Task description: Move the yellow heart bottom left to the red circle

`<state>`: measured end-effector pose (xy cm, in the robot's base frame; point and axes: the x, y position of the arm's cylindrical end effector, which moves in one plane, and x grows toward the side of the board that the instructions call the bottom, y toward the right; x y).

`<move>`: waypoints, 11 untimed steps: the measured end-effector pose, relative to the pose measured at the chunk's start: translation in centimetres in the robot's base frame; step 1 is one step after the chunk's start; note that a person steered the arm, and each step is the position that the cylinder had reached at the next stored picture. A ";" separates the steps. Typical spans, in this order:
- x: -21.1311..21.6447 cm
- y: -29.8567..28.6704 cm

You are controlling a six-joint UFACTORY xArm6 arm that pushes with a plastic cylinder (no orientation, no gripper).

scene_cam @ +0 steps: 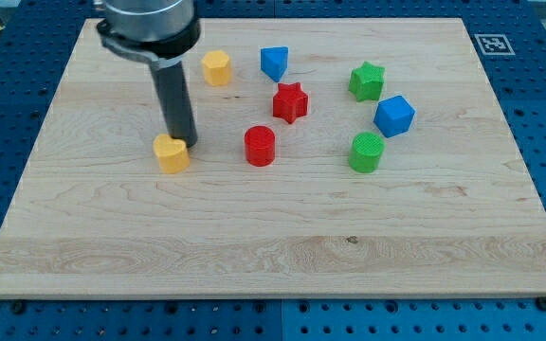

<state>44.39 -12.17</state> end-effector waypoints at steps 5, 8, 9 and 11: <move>3.0 -3.3; 4.3 -6.4; 6.1 -6.1; 10.1 -4.1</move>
